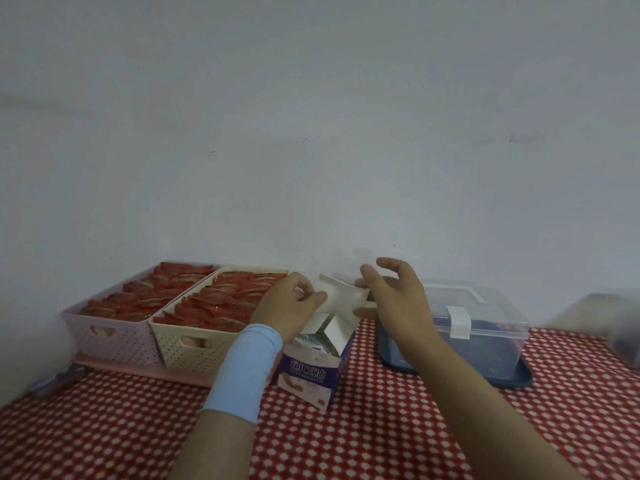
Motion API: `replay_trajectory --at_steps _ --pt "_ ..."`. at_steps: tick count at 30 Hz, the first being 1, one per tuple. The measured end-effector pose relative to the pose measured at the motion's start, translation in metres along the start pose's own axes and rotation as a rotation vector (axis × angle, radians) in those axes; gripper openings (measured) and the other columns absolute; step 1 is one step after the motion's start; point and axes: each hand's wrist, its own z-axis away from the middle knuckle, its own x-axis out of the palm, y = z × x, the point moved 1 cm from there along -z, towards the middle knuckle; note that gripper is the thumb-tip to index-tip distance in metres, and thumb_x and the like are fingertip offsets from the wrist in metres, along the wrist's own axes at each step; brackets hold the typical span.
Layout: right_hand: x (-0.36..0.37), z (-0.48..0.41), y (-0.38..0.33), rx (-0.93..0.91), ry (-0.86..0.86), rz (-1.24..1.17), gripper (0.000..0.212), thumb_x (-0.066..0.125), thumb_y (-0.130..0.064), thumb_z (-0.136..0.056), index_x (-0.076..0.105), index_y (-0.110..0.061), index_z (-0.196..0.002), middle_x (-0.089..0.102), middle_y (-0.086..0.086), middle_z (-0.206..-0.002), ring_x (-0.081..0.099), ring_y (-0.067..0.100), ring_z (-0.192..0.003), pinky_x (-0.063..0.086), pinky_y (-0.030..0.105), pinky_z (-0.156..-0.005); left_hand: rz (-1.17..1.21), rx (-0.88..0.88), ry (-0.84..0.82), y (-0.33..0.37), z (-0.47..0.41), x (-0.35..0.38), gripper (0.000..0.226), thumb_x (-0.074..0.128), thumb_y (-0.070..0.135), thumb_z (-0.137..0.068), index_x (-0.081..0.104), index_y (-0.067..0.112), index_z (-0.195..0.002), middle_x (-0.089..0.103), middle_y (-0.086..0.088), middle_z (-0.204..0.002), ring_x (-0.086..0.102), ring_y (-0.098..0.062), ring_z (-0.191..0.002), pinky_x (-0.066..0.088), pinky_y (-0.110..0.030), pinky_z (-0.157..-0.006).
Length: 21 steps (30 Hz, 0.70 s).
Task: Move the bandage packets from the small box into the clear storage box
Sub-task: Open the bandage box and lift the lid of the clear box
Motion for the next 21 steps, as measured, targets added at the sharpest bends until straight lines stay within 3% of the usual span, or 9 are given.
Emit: replay_trajectory --at_steps 4,6,8,10,12,13,16,19,21 --pt "0.003 0.001 0.009 -0.224 -0.089 0.288 0.043 0.074 -0.016 -0.087 0.052 -0.036 -0.118 0.054 -0.02 -0.123 0.056 -0.005 -0.109 0.053 0.016 -0.085 -0.008 -0.001 0.056 -0.005 -0.003 -0.004 0.016 0.067 0.021 -0.089 0.053 0.026 -0.084 0.07 0.005 -0.097 0.066 -0.021 -0.082 0.049 -0.033 -0.074" --pt "0.006 0.004 0.013 -0.354 -0.145 0.494 0.039 0.073 -0.006 -0.084 0.06 -0.032 -0.111 0.048 -0.017 -0.124 0.051 -0.006 -0.109 0.046 0.007 -0.084 -0.078 -0.001 -0.001 -0.007 -0.004 -0.007 0.015 0.061 0.016 -0.091 0.062 0.029 -0.086 0.069 0.005 -0.1 0.065 -0.019 -0.089 0.049 -0.031 -0.079" --pt "0.009 0.006 0.015 -0.437 -0.189 0.649 0.024 0.073 -0.012 -0.086 0.065 -0.029 -0.1 0.048 -0.016 -0.114 0.053 -0.005 -0.095 0.042 0.007 -0.077 -0.181 -0.022 -0.103 -0.009 -0.006 -0.01 0.023 0.054 0.018 -0.094 0.073 0.031 -0.095 0.069 0.006 -0.112 0.062 -0.015 -0.103 0.045 -0.026 -0.089" --pt "0.012 0.01 0.012 -0.395 -0.25 0.742 0.009 0.07 -0.037 -0.089 0.067 -0.032 -0.095 0.053 -0.018 -0.104 0.055 -0.003 -0.085 0.044 0.014 -0.075 -0.246 -0.043 -0.208 -0.011 -0.005 -0.012 0.029 0.05 0.022 -0.096 0.075 0.027 -0.11 0.066 0.009 -0.125 0.059 -0.014 -0.116 0.042 -0.025 -0.095" --pt "0.017 0.015 0.013 -0.289 -0.353 0.789 0.037 0.067 -0.061 -0.081 0.069 -0.031 -0.104 0.057 -0.015 -0.107 0.058 0.003 -0.09 0.052 0.024 -0.079 -0.23 -0.064 -0.255 -0.012 -0.004 -0.013 0.031 0.047 0.021 -0.096 0.076 0.022 -0.107 0.066 0.01 -0.116 0.059 -0.015 -0.11 0.044 -0.025 -0.086" --pt "0.019 0.017 0.014 -0.247 -0.404 0.814 0.05 0.067 -0.066 -0.078 0.068 -0.029 -0.112 0.057 -0.013 -0.111 0.058 0.005 -0.095 0.054 0.027 -0.082 -0.218 -0.069 -0.258 -0.012 -0.005 -0.013 0.028 0.047 0.022 -0.095 0.074 0.018 -0.095 0.063 0.007 -0.104 0.057 -0.016 -0.099 0.042 -0.025 -0.078" --pt "0.02 0.02 0.016 -0.212 -0.444 0.817 0.065 0.071 -0.063 -0.078 0.063 -0.023 -0.128 0.06 -0.008 -0.122 0.061 0.008 -0.098 0.056 0.029 -0.086 -0.175 -0.082 -0.232 -0.009 -0.003 -0.013 0.011 0.051 0.025 -0.09 0.054 0.022 -0.08 0.047 0.0 -0.087 0.042 -0.016 -0.081 0.032 -0.028 -0.064" --pt "0.013 0.015 0.011 -0.227 -0.372 0.74 0.056 0.069 -0.053 -0.086 0.061 -0.022 -0.132 0.065 -0.008 -0.124 0.063 0.005 -0.096 0.054 0.019 -0.078 -0.108 -0.037 -0.249 -0.005 -0.001 -0.014 0.012 0.054 0.032 -0.084 0.06 0.023 -0.079 0.053 0.005 -0.084 0.047 -0.015 -0.078 0.037 -0.03 -0.072" --pt "0.007 0.012 0.008 -0.214 -0.346 0.692 0.049 0.065 -0.046 -0.091 0.059 -0.024 -0.134 0.065 -0.009 -0.124 0.064 0.004 -0.098 0.055 0.017 -0.076 -0.061 -0.012 -0.29 -0.001 0.002 -0.011 0.023 0.06 0.041 -0.088 0.071 0.026 -0.099 0.064 0.01 -0.096 0.059 -0.009 -0.089 0.047 -0.029 -0.082"
